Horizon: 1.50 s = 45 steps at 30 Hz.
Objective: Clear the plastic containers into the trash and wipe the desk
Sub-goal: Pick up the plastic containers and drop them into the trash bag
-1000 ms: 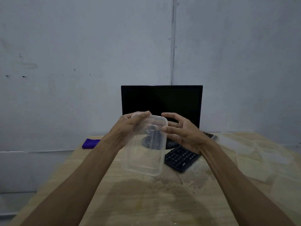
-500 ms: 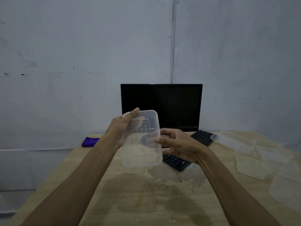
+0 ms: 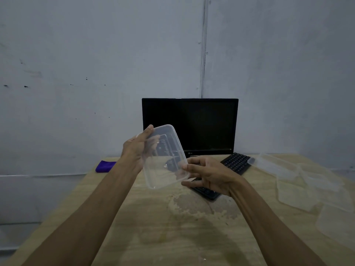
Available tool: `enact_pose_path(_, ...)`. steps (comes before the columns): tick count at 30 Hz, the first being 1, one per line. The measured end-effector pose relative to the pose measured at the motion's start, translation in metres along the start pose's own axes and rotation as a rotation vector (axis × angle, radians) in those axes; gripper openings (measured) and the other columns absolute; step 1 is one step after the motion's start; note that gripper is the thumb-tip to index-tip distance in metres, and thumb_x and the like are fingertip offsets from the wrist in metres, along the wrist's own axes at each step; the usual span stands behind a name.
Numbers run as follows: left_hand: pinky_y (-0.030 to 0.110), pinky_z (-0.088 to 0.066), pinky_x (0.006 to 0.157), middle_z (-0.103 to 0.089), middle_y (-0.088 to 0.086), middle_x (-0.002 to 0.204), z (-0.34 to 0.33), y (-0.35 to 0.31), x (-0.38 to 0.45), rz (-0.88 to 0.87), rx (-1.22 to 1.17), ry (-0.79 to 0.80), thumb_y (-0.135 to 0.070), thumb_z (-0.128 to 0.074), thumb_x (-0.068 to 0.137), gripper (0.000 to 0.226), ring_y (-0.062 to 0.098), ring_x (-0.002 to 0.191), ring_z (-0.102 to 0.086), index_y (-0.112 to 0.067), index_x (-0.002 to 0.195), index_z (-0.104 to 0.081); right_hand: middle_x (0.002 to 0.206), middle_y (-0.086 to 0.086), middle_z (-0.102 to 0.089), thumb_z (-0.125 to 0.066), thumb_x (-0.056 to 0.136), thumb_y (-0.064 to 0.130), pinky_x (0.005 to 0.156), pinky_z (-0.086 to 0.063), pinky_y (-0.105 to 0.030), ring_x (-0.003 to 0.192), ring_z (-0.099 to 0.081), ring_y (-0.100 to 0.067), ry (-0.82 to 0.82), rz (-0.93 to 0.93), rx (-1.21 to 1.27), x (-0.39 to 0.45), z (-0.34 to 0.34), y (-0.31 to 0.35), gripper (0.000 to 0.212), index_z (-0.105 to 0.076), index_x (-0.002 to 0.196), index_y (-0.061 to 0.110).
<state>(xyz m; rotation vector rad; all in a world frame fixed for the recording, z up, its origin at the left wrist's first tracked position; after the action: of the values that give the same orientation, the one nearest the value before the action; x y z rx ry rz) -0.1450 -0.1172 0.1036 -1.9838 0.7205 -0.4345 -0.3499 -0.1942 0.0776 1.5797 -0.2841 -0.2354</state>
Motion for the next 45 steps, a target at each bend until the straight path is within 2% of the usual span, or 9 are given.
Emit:
enact_pose_path(4, 0.039, -0.064, 0.076, -0.079, 0.013, 0.100, 0.013, -0.003, 0.005, -0.015, -0.039, -0.089, -0.036, -0.095, 0.068, 0.054, 0.028, 0.090, -0.078, -0.007, 0.111, -0.076, 0.127, -0.026, -0.067, -0.070, 0.093, 0.016, 0.097, -0.058, -0.039, 0.115, -0.068, -0.033, -0.033, 0.082, 0.088, 0.000, 0.000, 0.002, 0.044, -0.062, 0.129, -0.007)
enact_pose_path(7, 0.038, -0.063, 0.073, -0.079, 0.007, 0.094, 0.017, -0.002, -0.002, -0.052, -0.094, -0.148, -0.039, -0.092, 0.071, 0.048, 0.024, 0.084, -0.077, -0.010, 0.107, -0.076, 0.116, -0.026, -0.072, -0.067, 0.097, 0.017, 0.084, -0.062, -0.037, 0.103, -0.073, -0.032, -0.227, 0.196, 0.265, 0.008, 0.008, 0.005, 0.033, -0.067, 0.121, -0.006)
enact_pose_path(12, 0.038, -0.060, 0.072, -0.071, 0.011, 0.093, 0.014, 0.000, -0.006, 0.054, 0.121, 0.098, -0.025, -0.072, 0.087, 0.015, 0.023, 0.076, -0.071, -0.010, 0.088, -0.074, 0.116, -0.022, -0.071, -0.063, 0.099, 0.022, 0.075, -0.064, -0.042, 0.093, -0.074, -0.028, -0.494, 0.265, 0.311, 0.010, 0.039, 0.009, 0.028, -0.067, 0.119, 0.004)
enact_pose_path(19, 0.045, -0.058, 0.094, -0.079, 0.015, 0.104, -0.005, -0.014, -0.026, 0.069, 0.677, 0.337, -0.045, -0.079, 0.084, 0.045, 0.031, 0.098, -0.077, -0.009, 0.110, -0.076, 0.127, -0.019, -0.067, -0.075, 0.085, 0.033, 0.089, -0.061, -0.048, 0.117, -0.067, -0.038, -0.172, 0.077, -0.092, 0.014, 0.018, 0.032, 0.039, -0.073, 0.120, 0.018)
enact_pose_path(26, 0.042, -0.062, 0.086, -0.078, 0.022, 0.101, 0.000, -0.010, -0.024, 0.002, 0.515, 0.272, -0.043, -0.091, 0.056, 0.057, 0.041, 0.102, -0.074, -0.001, 0.095, -0.082, 0.129, -0.020, -0.068, -0.076, 0.085, 0.017, 0.088, -0.062, -0.041, 0.113, -0.070, -0.032, -0.108, 0.082, 0.177, 0.009, 0.011, 0.025, 0.047, -0.065, 0.130, 0.007)
enact_pose_path(31, 0.044, -0.062, 0.087, -0.078, 0.023, 0.096, 0.004, -0.006, -0.023, -0.013, 0.493, 0.220, -0.037, -0.089, 0.068, 0.047, 0.040, 0.097, -0.075, 0.003, 0.091, -0.081, 0.131, -0.021, -0.067, -0.077, 0.080, 0.007, 0.090, -0.062, -0.040, 0.118, -0.068, -0.034, -0.105, 0.082, 0.228, 0.007, 0.010, 0.017, 0.054, -0.060, 0.132, 0.007)
enact_pose_path(35, 0.034, -0.064, 0.066, -0.077, 0.026, 0.096, 0.007, -0.008, -0.019, -0.014, 0.373, 0.162, -0.036, -0.089, 0.065, 0.049, 0.034, 0.081, -0.077, 0.004, 0.091, -0.079, 0.130, -0.021, -0.067, -0.072, 0.088, 0.003, 0.092, -0.061, -0.041, 0.119, -0.067, -0.035, -0.062, 0.020, 0.129, 0.005, 0.011, 0.016, 0.052, -0.053, 0.137, 0.006)
enact_pose_path(39, 0.031, -0.064, 0.064, -0.078, 0.023, 0.094, 0.012, -0.006, -0.018, 0.018, 0.285, 0.131, -0.037, -0.088, 0.065, 0.053, 0.031, 0.078, -0.078, 0.004, 0.097, -0.076, 0.129, -0.020, -0.068, -0.069, 0.094, 0.007, 0.093, -0.061, -0.039, 0.120, -0.067, -0.034, -0.005, -0.048, -0.031, 0.000, 0.009, 0.015, 0.043, -0.057, 0.134, 0.002)
enact_pose_path(45, 0.035, -0.066, 0.069, -0.078, 0.022, 0.092, 0.016, -0.013, -0.016, -0.012, 0.186, 0.047, -0.035, -0.090, 0.064, 0.053, 0.032, 0.082, -0.078, 0.004, 0.097, -0.076, 0.133, -0.023, -0.065, -0.068, 0.093, 0.008, 0.093, -0.060, -0.037, 0.121, -0.066, -0.036, -0.110, 0.131, 0.224, 0.007, 0.009, 0.018, 0.045, -0.055, 0.135, -0.002)
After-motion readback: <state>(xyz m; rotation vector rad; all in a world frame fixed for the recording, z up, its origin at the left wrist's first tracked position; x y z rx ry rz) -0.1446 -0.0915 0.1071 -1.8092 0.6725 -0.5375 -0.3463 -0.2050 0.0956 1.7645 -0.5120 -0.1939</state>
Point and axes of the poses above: each hand's wrist, its own x-axis towards the middle knuckle, its own z-axis out of the back of the hand, y = z × x, the point moved 9 cm from there along x, towards the middle knuckle
